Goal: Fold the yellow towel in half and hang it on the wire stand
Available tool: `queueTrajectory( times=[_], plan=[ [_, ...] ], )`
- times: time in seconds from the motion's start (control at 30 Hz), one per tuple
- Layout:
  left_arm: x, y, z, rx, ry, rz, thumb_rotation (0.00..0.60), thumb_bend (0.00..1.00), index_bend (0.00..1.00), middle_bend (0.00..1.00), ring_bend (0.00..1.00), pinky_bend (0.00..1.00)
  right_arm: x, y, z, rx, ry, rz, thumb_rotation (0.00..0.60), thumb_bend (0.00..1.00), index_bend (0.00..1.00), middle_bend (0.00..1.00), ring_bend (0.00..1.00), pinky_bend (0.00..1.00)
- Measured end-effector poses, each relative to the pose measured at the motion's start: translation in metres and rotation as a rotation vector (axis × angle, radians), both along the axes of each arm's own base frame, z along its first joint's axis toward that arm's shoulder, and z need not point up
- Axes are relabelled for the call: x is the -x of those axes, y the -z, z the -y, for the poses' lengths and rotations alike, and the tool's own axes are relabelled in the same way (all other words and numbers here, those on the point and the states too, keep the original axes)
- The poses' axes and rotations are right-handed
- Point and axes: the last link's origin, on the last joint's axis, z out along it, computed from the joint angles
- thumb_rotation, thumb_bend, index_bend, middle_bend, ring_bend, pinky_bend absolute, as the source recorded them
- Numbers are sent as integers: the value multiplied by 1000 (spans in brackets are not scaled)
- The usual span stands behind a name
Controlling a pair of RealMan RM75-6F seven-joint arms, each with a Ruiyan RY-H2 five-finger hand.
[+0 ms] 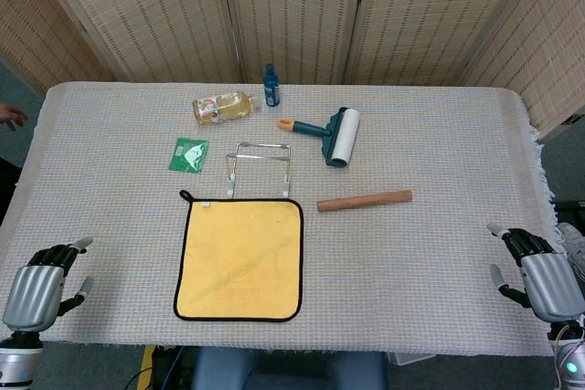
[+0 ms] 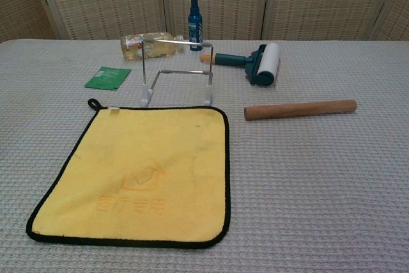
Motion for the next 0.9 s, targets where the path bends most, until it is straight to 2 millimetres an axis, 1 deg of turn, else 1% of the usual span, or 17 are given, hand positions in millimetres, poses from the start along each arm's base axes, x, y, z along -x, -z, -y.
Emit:
queueTrajectory(
  times=[0.43, 0.6, 0.77, 0.83, 0.9],
  plan=[
    [2, 2, 0, 54, 13, 20, 600, 380, 262, 378, 321, 357, -8, 5, 3, -23, -25, 19, 600, 463, 166, 266, 242, 260],
    [-2, 5, -2, 104, 57, 37, 600, 379, 281, 378, 321, 357, -12, 9, 5, -43, -37, 31, 600, 463, 170, 268, 242, 260],
    [-6, 11, -5, 165, 104, 39, 600, 379, 301, 378, 340, 357, -21, 14, 6, -66, -64, 47, 600, 463, 189, 280, 242, 260],
    [-8, 14, -6, 195, 124, 30, 600, 379, 305, 391, 353, 357, -24, 16, 7, -76, -72, 50, 600, 463, 197, 285, 242, 260],
    [-10, 18, -6, 227, 145, 23, 600, 379, 310, 430, 378, 358, -26, 18, 8, -85, -78, 53, 600, 463, 219, 297, 242, 260]
  ],
)
